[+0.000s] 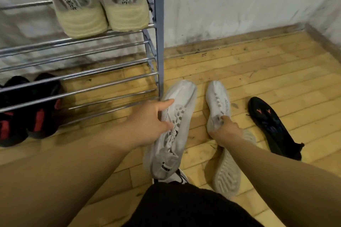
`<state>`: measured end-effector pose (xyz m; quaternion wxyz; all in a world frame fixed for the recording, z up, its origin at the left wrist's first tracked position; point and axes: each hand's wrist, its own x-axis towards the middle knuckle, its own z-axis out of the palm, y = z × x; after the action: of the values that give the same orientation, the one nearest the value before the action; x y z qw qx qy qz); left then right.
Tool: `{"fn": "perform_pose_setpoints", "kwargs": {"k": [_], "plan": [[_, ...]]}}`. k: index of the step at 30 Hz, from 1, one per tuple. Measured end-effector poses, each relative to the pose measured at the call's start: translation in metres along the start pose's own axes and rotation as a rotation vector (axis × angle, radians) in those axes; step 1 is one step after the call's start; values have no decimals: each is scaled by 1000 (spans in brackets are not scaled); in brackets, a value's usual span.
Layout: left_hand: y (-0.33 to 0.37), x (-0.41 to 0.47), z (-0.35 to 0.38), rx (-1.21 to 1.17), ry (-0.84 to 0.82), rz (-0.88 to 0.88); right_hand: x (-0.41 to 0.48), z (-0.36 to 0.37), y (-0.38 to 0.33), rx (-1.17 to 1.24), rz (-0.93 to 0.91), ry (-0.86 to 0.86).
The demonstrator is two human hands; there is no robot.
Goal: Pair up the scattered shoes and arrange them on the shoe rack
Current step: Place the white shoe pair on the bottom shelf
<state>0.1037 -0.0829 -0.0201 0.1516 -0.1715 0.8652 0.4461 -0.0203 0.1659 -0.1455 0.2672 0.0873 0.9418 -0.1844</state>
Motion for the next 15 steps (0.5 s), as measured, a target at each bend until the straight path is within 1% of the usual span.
{"fn": "perform_pose_setpoints", "kwargs": {"k": [3, 5, 9, 11, 13, 15], "plan": [[-19, -8, -4, -43, -26, -42, -28, -7, -10, 117, -27, -37], [-33, -16, -8, -83, 13, -99, -54, -14, -10, 139, -54, -91], [-62, -36, -15, -221, 117, -233, -104, -27, -9, 14, -183, -197], [-75, -46, -19, -301, 167, -282, -123, -34, -19, -70, -259, -265], [-88, -55, -24, -366, 216, -314, -139, -37, -35, -139, -337, -295], [-99, -61, -30, -415, 266, -328, -151, -35, -54, -114, -390, -299]]}}
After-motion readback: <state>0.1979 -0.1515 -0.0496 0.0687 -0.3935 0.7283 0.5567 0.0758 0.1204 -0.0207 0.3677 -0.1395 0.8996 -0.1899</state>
